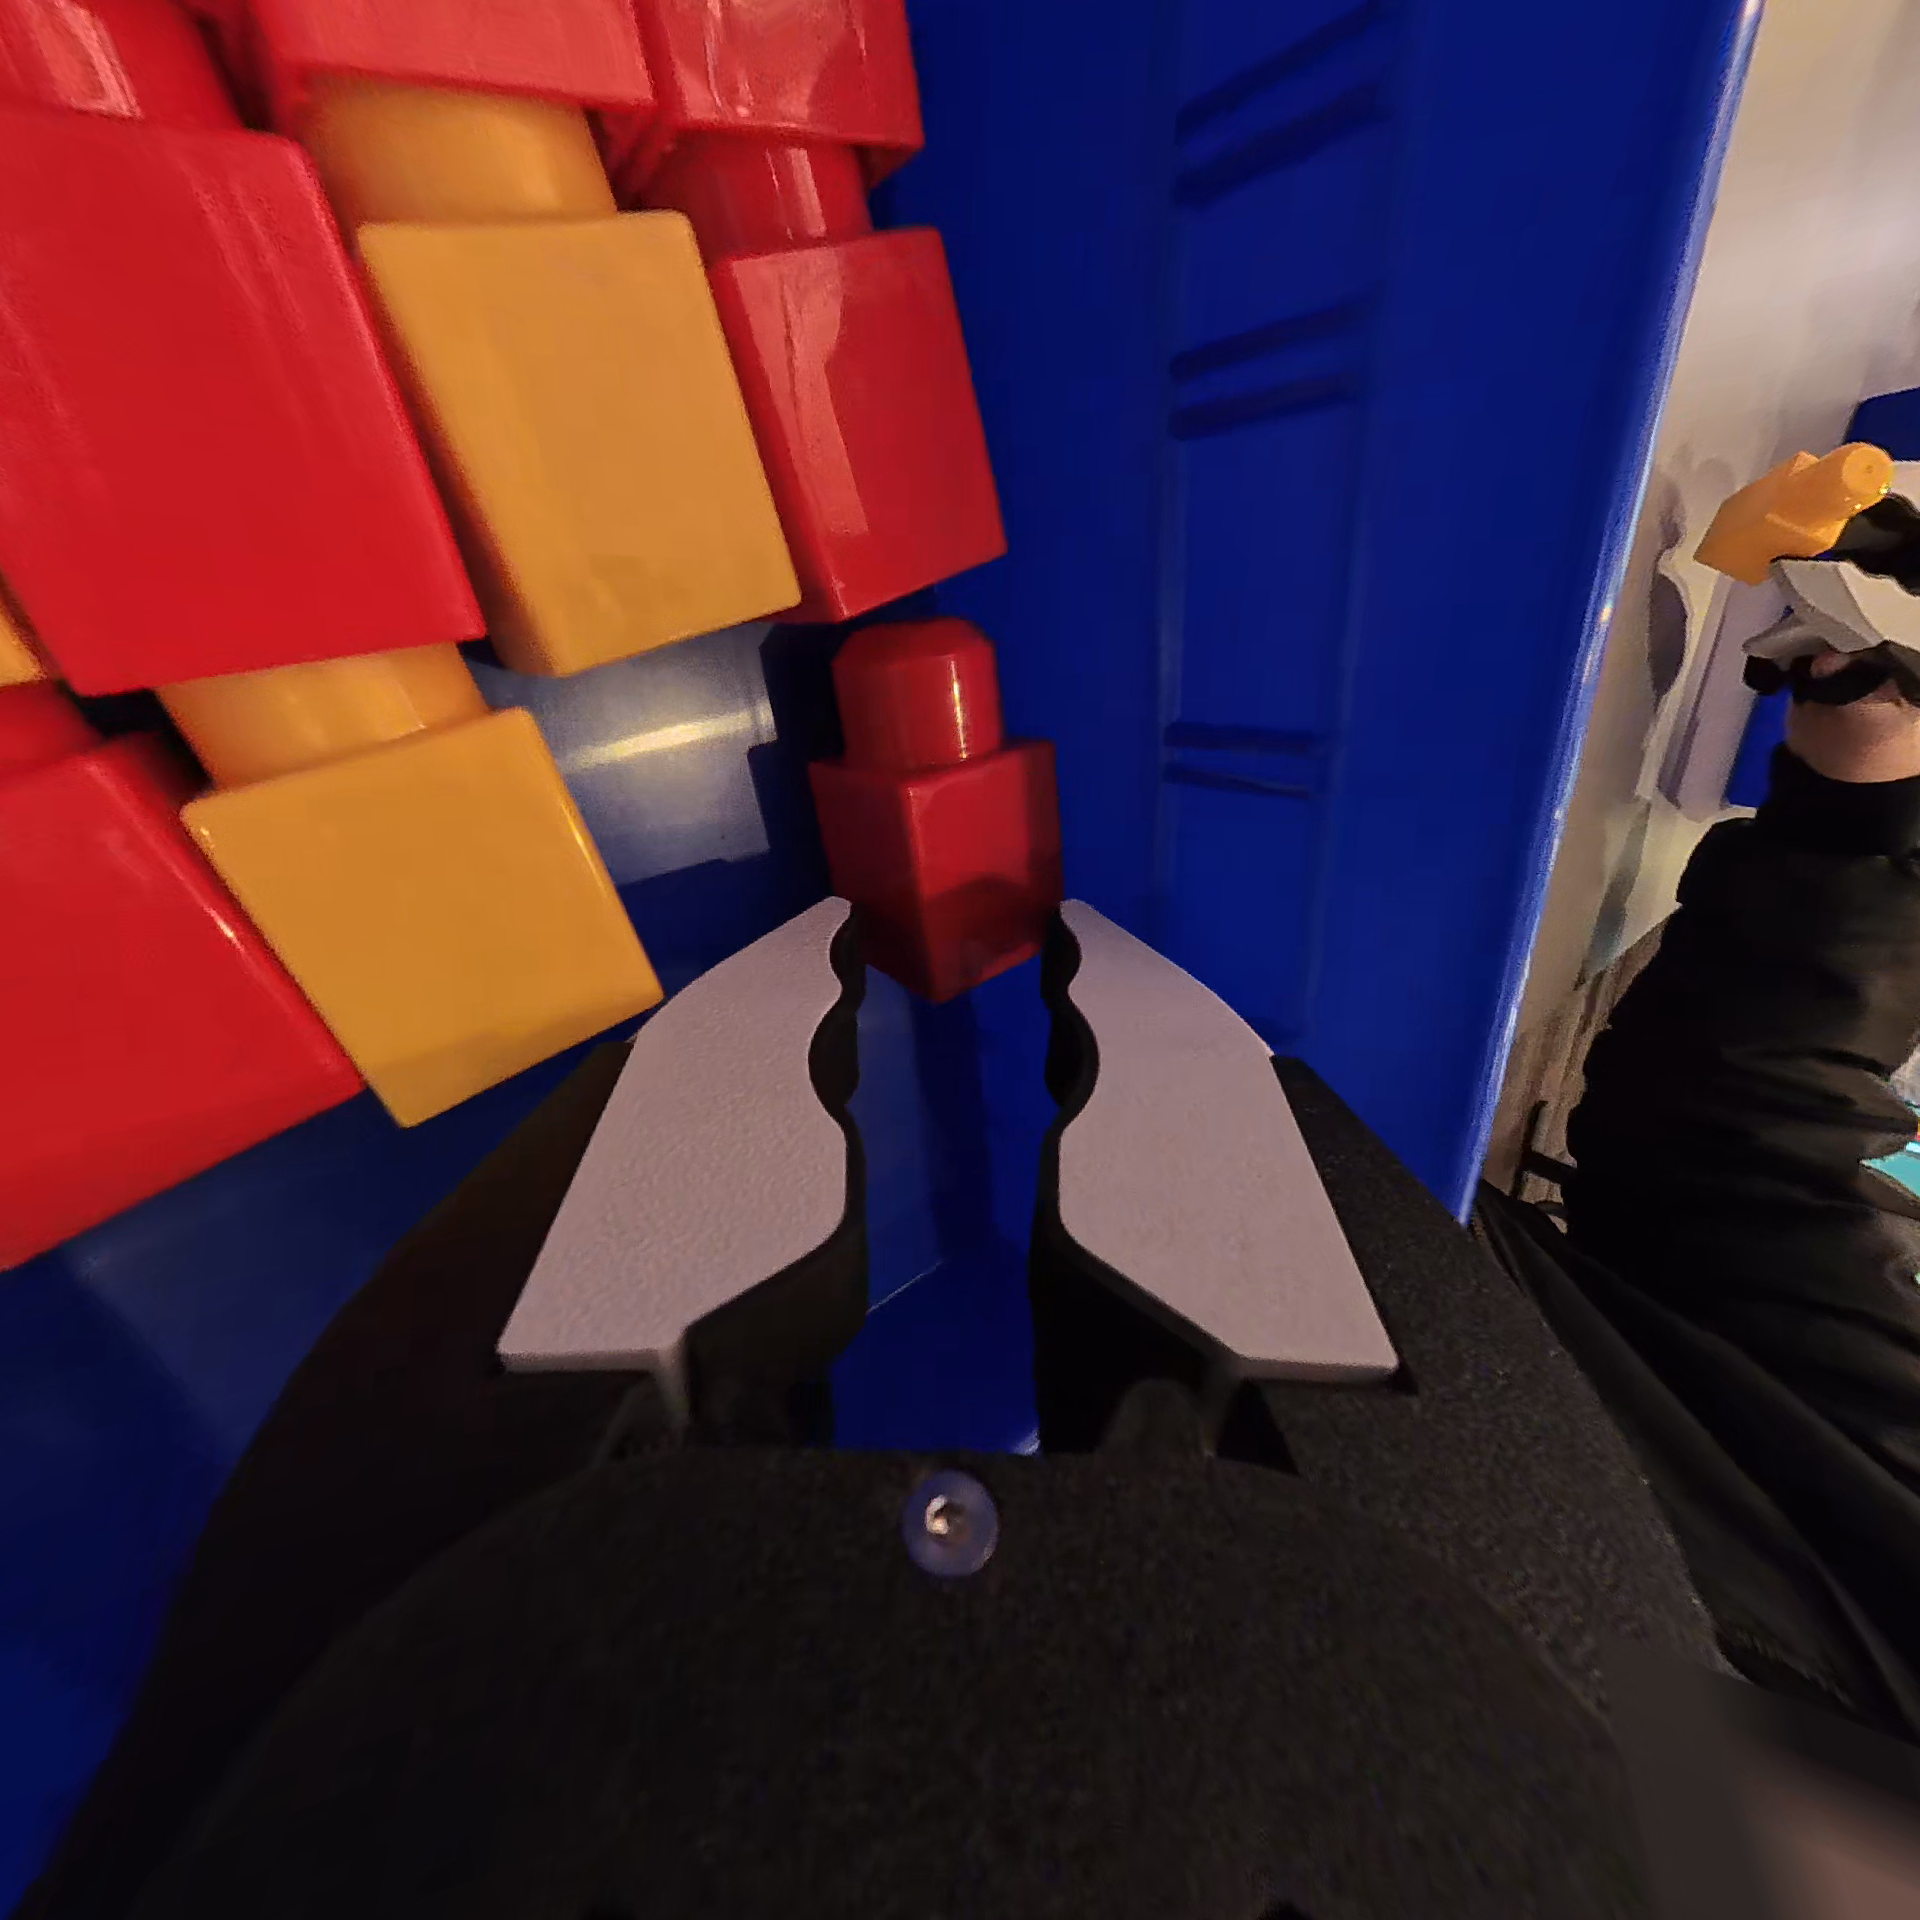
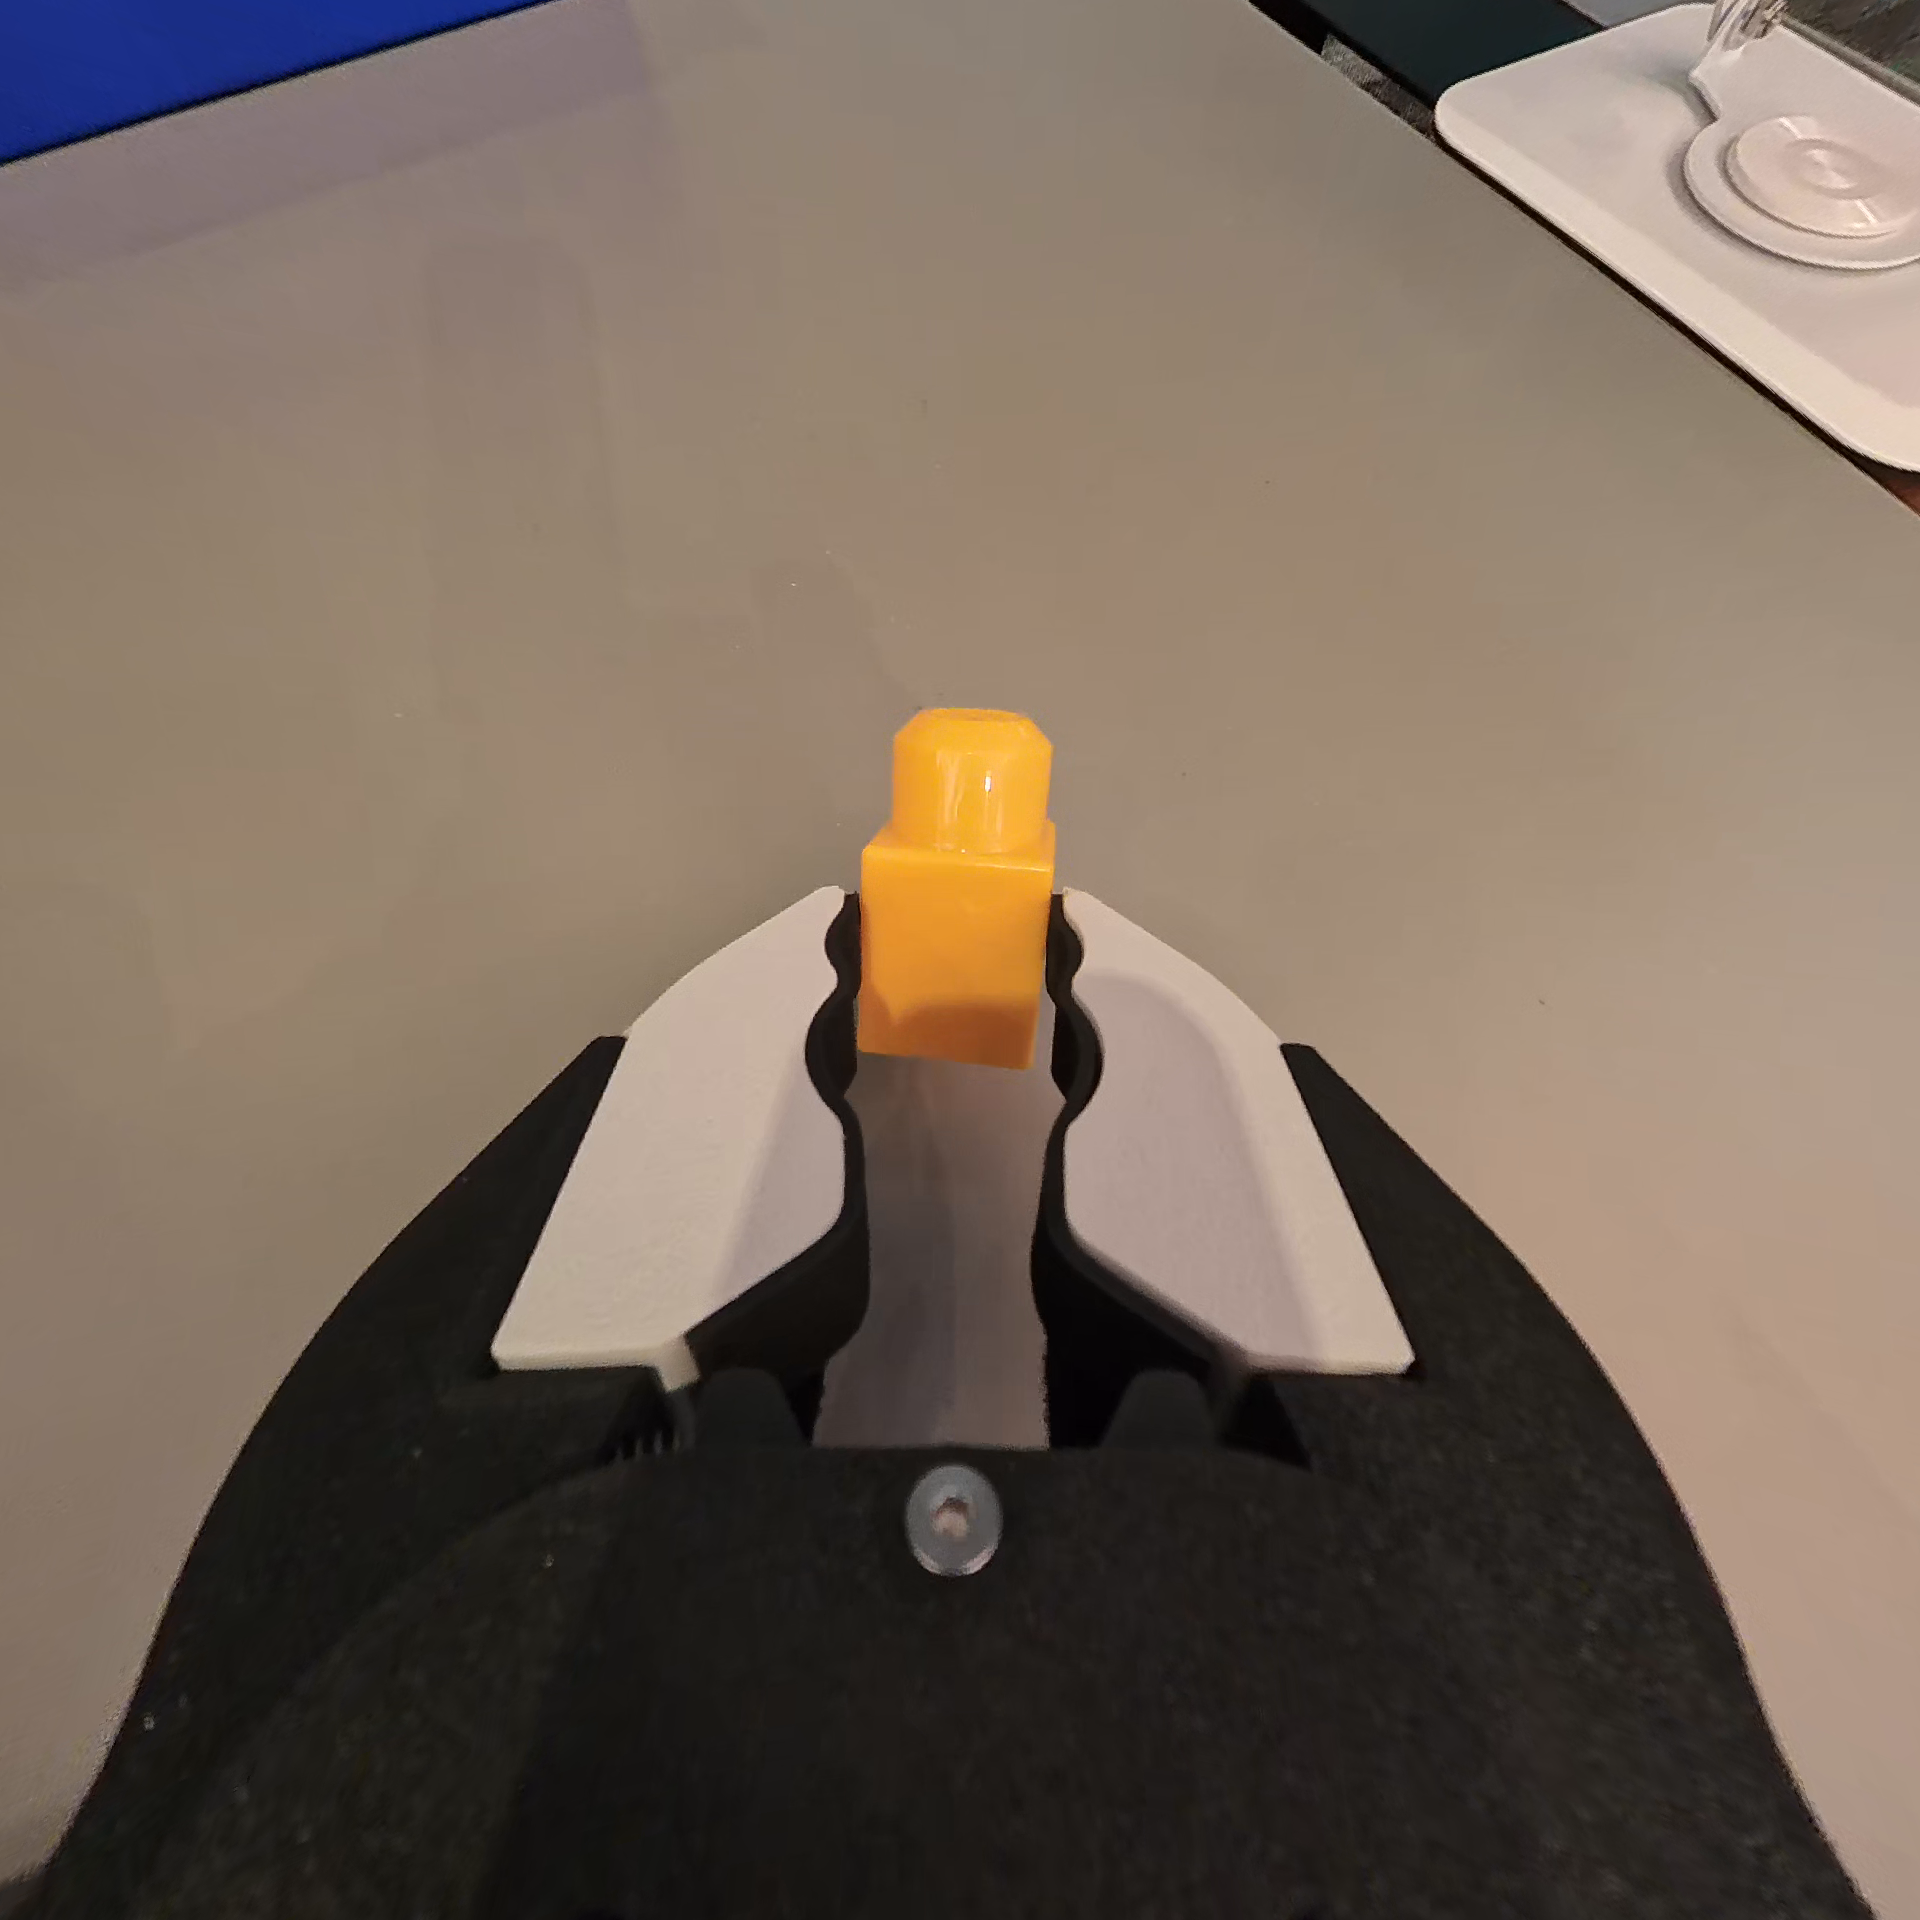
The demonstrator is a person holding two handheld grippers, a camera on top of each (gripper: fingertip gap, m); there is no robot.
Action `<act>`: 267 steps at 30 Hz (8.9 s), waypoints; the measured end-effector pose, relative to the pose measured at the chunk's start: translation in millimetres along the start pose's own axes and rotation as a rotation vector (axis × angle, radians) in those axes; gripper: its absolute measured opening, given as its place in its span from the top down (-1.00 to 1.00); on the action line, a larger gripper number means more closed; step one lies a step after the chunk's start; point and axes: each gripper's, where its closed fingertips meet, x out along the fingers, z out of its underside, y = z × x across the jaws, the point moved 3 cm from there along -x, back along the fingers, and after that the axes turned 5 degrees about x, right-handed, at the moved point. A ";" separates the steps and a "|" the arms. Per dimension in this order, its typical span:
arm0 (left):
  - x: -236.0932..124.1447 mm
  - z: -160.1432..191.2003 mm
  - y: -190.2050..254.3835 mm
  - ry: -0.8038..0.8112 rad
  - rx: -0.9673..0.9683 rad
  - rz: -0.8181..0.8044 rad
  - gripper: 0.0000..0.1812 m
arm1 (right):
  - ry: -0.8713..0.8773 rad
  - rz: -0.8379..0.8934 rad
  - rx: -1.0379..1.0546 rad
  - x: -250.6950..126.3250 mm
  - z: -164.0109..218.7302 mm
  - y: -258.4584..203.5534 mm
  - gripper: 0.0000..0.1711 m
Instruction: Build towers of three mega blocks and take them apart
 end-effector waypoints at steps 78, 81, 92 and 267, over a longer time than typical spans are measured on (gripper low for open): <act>-68.9 -3.8 32.2 0.161 0.383 -0.349 0.59 | 0.012 -0.157 0.019 -6.4 17.7 14.7 0.61; -82.7 -5.2 44.6 0.222 0.394 -0.316 0.59 | 0.009 -0.151 -0.008 -15.3 24.5 12.5 0.61; -95.5 -12.0 103.5 0.347 0.427 -0.128 0.60 | 0.169 -0.268 0.006 -2.7 0.0 1.4 0.61; -29.9 -25.6 -23.1 -0.073 0.127 -0.751 0.47 | 0.346 -0.119 -0.199 -78.2 7.7 0.9 0.35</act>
